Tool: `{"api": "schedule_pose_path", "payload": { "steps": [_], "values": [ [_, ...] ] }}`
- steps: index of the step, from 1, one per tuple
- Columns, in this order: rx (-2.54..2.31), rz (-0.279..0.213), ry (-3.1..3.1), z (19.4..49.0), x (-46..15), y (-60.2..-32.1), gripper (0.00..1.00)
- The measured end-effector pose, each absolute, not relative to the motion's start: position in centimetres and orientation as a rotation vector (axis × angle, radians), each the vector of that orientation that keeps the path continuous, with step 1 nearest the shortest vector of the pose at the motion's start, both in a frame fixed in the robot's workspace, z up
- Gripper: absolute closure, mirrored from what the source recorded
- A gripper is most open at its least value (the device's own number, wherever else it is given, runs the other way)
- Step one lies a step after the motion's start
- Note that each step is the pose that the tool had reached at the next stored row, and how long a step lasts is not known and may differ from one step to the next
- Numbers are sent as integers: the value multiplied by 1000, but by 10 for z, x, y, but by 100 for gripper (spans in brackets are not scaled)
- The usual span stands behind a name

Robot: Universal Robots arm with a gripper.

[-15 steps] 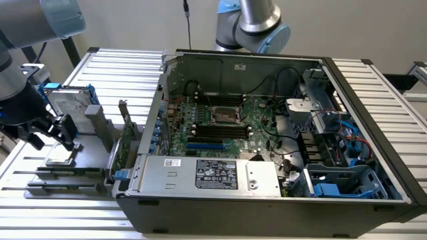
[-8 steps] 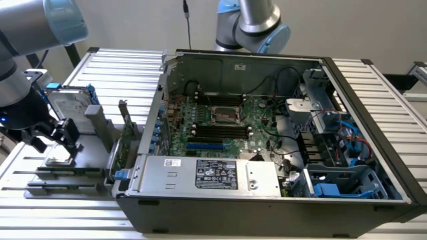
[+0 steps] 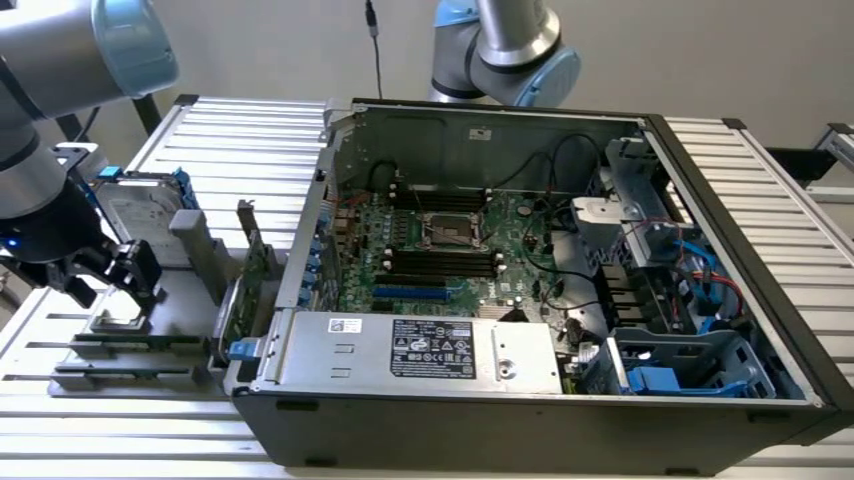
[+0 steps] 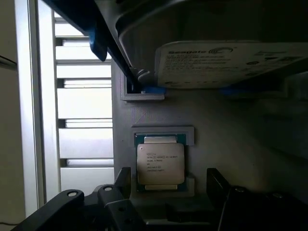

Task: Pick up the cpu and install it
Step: 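Pick up the cpu and move it towards the insertion slot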

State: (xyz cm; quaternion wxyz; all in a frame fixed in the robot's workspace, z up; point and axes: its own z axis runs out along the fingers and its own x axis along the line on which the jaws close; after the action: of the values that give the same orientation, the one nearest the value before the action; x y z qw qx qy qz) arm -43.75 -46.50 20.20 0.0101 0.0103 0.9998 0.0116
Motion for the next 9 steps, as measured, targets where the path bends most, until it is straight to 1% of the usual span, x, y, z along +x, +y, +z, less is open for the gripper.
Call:
{"api": "schedule_pose_path", "payload": {
  "steps": [9],
  "values": [
    [32,43,3122,199,-439,-464,27]
  ]
}}
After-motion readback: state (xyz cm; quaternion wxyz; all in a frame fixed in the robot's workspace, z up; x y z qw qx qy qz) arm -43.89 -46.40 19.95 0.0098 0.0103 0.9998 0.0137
